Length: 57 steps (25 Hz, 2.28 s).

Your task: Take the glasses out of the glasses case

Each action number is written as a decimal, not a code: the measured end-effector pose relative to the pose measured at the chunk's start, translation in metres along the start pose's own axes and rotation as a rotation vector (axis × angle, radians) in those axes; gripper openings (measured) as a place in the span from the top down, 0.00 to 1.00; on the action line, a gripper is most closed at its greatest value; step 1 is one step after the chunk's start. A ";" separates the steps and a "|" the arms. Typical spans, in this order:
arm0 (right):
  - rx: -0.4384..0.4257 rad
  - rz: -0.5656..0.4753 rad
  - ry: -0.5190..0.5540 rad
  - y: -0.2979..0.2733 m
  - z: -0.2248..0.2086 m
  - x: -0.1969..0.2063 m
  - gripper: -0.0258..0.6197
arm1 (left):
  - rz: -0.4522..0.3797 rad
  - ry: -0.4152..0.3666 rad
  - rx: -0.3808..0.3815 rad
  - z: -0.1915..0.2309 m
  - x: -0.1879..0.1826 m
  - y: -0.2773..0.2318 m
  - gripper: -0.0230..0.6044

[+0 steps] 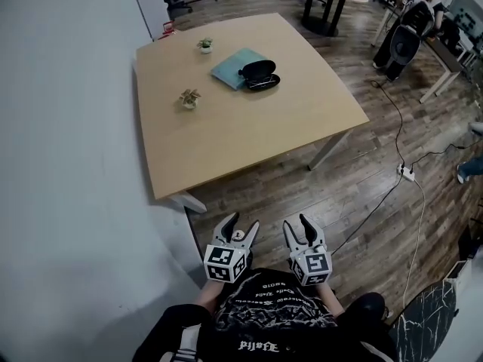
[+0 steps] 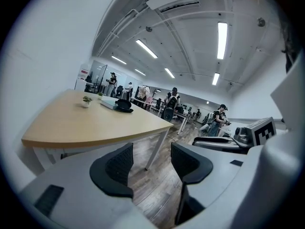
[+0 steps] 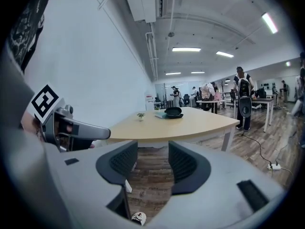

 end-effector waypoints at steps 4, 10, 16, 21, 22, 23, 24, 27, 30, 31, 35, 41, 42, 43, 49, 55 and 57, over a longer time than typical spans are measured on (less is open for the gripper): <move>0.004 0.006 0.020 -0.044 0.015 -0.014 0.63 | 0.009 -0.015 -0.003 0.040 -0.024 -0.014 0.56; 0.018 0.000 0.009 -0.095 0.037 -0.032 0.63 | 0.018 -0.028 0.019 0.092 -0.052 -0.029 0.56; 0.039 -0.002 0.003 -0.125 0.049 -0.041 0.63 | 0.024 -0.060 0.046 0.123 -0.072 -0.040 0.56; 0.060 -0.002 -0.010 -0.137 0.048 -0.043 0.63 | 0.036 -0.060 0.028 0.132 -0.074 -0.040 0.56; 0.060 -0.002 -0.010 -0.139 0.048 -0.044 0.63 | 0.036 -0.062 0.026 0.134 -0.075 -0.041 0.56; 0.059 -0.003 -0.009 -0.142 0.048 -0.045 0.63 | 0.035 -0.064 0.024 0.136 -0.077 -0.042 0.56; 0.056 -0.003 -0.007 -0.145 0.048 -0.046 0.63 | 0.033 -0.066 0.024 0.138 -0.079 -0.043 0.56; 0.046 -0.004 -0.006 -0.156 0.047 -0.049 0.63 | 0.025 -0.073 0.022 0.145 -0.086 -0.048 0.56; 0.013 -0.021 0.013 -0.174 0.044 -0.059 0.63 | 0.012 -0.092 0.006 0.151 -0.098 -0.056 0.56; -0.002 -0.032 0.030 -0.181 0.043 -0.065 0.63 | 0.005 -0.101 -0.001 0.153 -0.104 -0.059 0.56; -0.039 -0.042 0.109 -0.216 0.030 -0.088 0.63 | 0.000 -0.110 -0.026 0.162 -0.121 -0.084 0.56; -0.085 -0.028 0.132 -0.279 -0.002 -0.114 0.63 | 0.021 -0.107 -0.057 0.181 -0.150 -0.137 0.56; -0.093 -0.027 0.136 -0.289 -0.008 -0.118 0.63 | 0.023 -0.107 -0.063 0.184 -0.155 -0.146 0.56; -0.099 -0.026 0.141 -0.299 -0.014 -0.123 0.63 | 0.025 -0.107 -0.068 0.186 -0.161 -0.155 0.56; -0.162 -0.039 0.209 -0.350 -0.050 -0.155 0.63 | 0.024 -0.088 -0.114 0.200 -0.188 -0.206 0.56; -0.244 -0.058 0.258 -0.394 -0.082 -0.181 0.63 | 0.000 -0.064 -0.176 0.209 -0.206 -0.249 0.56; -0.298 -0.056 0.275 -0.407 -0.089 -0.189 0.63 | -0.006 -0.052 -0.196 0.210 -0.209 -0.262 0.56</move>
Point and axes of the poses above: the fingertips, and each gripper's own axes: y backward along the fingers, z to its left, x out of its underside, the point moved 5 cm from there along y, backward along the fingers, and after that the axes turned 12 degrees about x, right-handed, at the moved point
